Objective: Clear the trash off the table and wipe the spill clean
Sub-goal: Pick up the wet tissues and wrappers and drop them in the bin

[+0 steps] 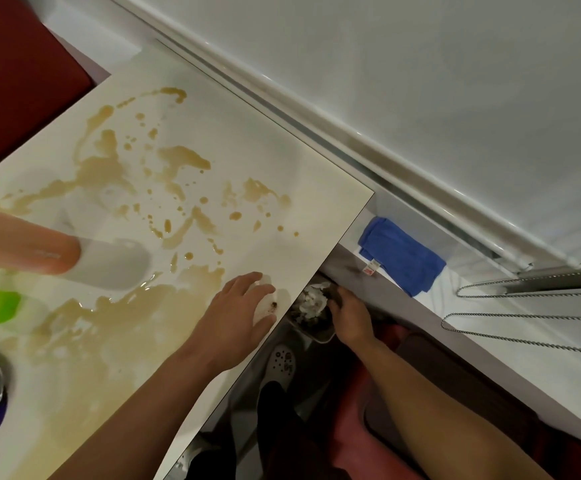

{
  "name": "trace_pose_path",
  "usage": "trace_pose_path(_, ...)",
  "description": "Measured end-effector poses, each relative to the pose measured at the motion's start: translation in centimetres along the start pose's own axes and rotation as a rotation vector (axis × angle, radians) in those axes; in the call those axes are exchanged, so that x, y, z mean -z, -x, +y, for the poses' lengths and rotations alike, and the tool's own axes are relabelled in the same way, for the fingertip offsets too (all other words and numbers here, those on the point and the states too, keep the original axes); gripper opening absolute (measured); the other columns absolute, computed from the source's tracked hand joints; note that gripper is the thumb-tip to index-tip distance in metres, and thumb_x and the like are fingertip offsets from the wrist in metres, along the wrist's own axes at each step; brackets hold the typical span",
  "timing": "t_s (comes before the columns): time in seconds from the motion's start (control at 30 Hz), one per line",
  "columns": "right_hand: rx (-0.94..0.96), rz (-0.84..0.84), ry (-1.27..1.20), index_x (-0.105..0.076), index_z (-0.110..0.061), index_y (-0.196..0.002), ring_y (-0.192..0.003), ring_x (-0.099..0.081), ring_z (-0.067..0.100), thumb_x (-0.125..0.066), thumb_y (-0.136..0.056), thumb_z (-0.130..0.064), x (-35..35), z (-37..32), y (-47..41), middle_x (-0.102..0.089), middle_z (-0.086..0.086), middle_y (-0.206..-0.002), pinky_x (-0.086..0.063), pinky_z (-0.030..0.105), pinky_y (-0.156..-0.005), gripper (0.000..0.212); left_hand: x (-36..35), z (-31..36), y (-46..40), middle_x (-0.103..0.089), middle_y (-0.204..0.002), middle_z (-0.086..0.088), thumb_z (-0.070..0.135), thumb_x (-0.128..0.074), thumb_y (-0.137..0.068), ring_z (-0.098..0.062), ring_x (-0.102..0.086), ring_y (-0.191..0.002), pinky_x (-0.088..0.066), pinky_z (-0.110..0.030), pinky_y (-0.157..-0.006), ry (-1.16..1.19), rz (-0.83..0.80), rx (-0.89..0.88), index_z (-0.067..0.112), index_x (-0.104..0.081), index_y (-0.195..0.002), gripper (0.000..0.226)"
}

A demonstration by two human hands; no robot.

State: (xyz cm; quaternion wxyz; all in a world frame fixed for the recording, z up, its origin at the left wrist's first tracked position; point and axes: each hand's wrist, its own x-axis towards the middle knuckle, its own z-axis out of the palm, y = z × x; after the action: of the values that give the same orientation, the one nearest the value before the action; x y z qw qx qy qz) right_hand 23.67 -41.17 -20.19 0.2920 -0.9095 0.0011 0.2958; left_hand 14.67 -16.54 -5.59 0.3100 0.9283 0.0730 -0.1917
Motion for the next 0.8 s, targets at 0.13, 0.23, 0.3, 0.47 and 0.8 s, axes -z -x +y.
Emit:
trace_pose_path(0.13, 0.043, 0.043, -0.101, -0.06, -0.015, -0.136, -0.117, -0.064, 0.019, -0.057, -0.104, -0.022, 1.4, -1.8, 2.3, -0.067, 0.006, -0.129, -0.051, 0.025, -0.095, 0.033, 0.9, -1.1, 2.1, -0.036, -0.158, 0.01, 0.042, -0.061, -0.098, -0.012, -0.029, -0.147, -0.036, -0.037, -0.117, 0.045, 0.062, 0.023, 0.033, -0.051, -0.142, 0.047)
trace_pose_path(0.23, 0.117, 0.094, -0.176, -0.063, -0.021, -0.132, -0.107, -0.064, 0.005, -0.057, -0.104, -0.024, 3.4, -4.4, 5.4, -0.069, -0.003, -0.122, -0.047, 0.01, -0.082, 0.029, 1.9, -2.1, 4.3, -0.036, -0.157, 0.014, 0.043, -0.061, -0.098, -0.008, -0.03, -0.146, -0.035, -0.031, -0.115, 0.066, 0.102, 0.032, 0.034, -0.051, -0.141, 0.045)
trace_pose_path(0.3, 0.169, 0.116, -0.238, -0.063, -0.025, -0.13, -0.105, -0.063, -0.002, -0.057, -0.103, -0.025, 4.5, -6.7, 7.8, -0.067, -0.011, -0.119, -0.049, 0.008, -0.081, 0.027, 2.6, -2.9, 5.9, -0.036, -0.156, 0.016, 0.043, -0.061, -0.098, -0.006, -0.034, -0.143, -0.036, -0.027, -0.112, 0.073, 0.136, 0.041, 0.035, -0.052, -0.14, 0.044)
trace_pose_path(0.47, 0.314, 0.105, -0.404, -0.064, -0.026, -0.127, -0.104, -0.066, -0.001, -0.059, -0.102, -0.017, 5.0, -12.6, 13.4, -0.07, -0.016, -0.11, -0.054, 0.015, -0.087, 0.026, 4.6, -5.7, 10.9, -0.039, -0.151, 0.022, 0.045, -0.061, -0.096, 0.0, -0.042, -0.135, -0.041, -0.023, -0.103, 0.128, 0.217, 0.095, 0.039, -0.055, -0.135, 0.04)
trace_pose_path(0.8, 0.543, -0.087, -0.35, -0.067, -0.025, -0.124, -0.09, -0.067, 0.013, -0.059, -0.102, -0.016, -2.0, -21.9, 22.1, -0.07, -0.016, -0.107, -0.052, 0.018, -0.083, 0.025, 6.8, -12.1, 24.4, -0.05, -0.134, 0.023, 0.041, -0.065, -0.096, 0.011, -0.046, -0.115, -0.03, 0.0, -0.091, 0.222, 0.335, 0.238, 0.034, -0.059, -0.132, 0.037)
